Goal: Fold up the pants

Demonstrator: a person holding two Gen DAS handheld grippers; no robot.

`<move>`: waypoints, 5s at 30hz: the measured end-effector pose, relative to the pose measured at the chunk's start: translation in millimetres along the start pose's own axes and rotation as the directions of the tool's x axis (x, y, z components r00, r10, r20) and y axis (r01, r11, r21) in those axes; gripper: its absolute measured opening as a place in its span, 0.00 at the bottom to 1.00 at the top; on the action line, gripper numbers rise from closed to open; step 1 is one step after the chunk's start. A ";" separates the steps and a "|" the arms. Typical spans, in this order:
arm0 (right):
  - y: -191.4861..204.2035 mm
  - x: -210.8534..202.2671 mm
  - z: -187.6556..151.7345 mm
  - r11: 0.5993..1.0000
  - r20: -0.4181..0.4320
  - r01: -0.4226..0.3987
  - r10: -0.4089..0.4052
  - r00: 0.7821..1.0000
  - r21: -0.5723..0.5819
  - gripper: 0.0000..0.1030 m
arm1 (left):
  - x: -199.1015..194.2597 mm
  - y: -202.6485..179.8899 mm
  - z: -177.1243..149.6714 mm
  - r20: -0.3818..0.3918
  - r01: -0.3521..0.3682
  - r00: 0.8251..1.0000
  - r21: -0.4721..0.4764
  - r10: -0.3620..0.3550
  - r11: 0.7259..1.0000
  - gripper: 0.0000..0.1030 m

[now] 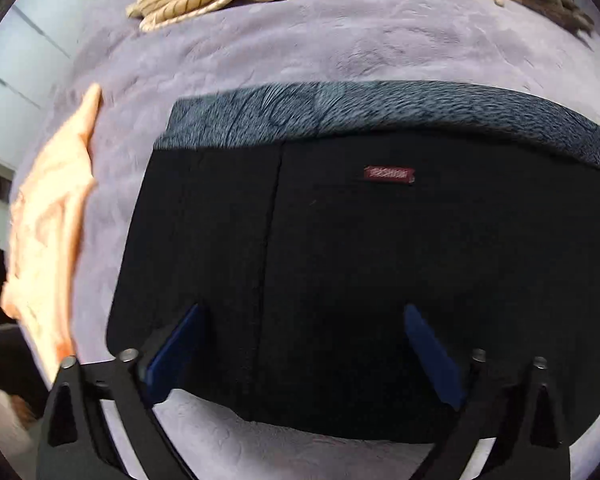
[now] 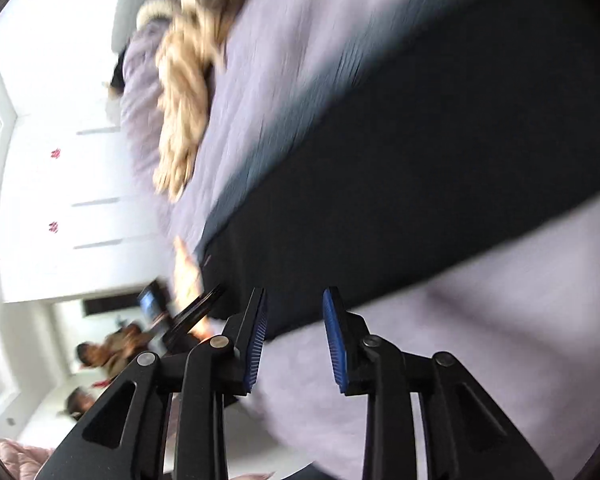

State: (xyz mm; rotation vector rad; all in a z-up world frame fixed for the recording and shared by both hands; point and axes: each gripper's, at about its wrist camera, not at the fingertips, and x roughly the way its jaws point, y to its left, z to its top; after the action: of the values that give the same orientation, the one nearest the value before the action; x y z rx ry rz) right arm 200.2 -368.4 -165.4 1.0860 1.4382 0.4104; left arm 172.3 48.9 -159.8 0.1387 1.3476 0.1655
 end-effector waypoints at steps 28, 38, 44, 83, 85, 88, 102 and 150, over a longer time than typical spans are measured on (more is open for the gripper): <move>18.1 65.3 -37.6 0.954 -0.040 0.300 -0.301 0.953 -0.031 0.07 | -24.4 20.5 10.0 0.062 0.169 0.983 0.088 -0.175 0.982 1.00; 188.4 22.0 85.3 0.751 0.177 0.433 -0.401 0.899 -0.498 0.25 | 15.6 13.2 87.8 0.114 -0.024 0.993 0.035 0.019 0.999 1.00; 172.7 83.3 73.9 0.651 0.132 0.509 -0.537 0.833 -0.563 0.57 | 2.0 64.1 64.2 0.044 0.059 0.998 -0.147 -0.053 0.987 1.00; -105.2 -240.9 150.4 0.742 0.315 0.651 -0.664 0.679 0.160 0.22 | -87.5 -193.8 -21.5 -0.087 0.045 0.995 0.042 -0.041 0.998 1.00; -98.3 -258.0 141.5 0.794 0.380 0.571 -0.603 0.701 0.207 0.23 | -111.2 -201.8 -8.9 -0.025 0.105 0.994 0.053 -0.104 0.993 1.00; -60.3 -266.9 128.1 0.849 0.484 0.521 -0.492 0.723 0.085 0.30 | -127.3 -226.0 17.9 0.054 0.119 0.991 0.103 -0.125 0.988 1.00; -59.1 -185.5 170.9 0.851 0.366 0.521 -0.506 0.781 0.063 0.33 | -82.9 -261.9 72.8 0.036 0.060 0.997 0.090 -0.063 0.994 1.00; -39.9 -105.8 -16.6 0.958 0.089 0.282 -0.285 0.954 0.046 0.57 | -178.6 -216.9 -102.4 -0.101 0.126 0.988 0.065 -0.119 0.990 1.00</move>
State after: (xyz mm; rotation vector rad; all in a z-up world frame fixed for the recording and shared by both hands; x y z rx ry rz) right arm 152.8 -466.7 -131.6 0.8949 1.4935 0.1289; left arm 42.8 -198.7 -53.3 0.1085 1.4547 0.0203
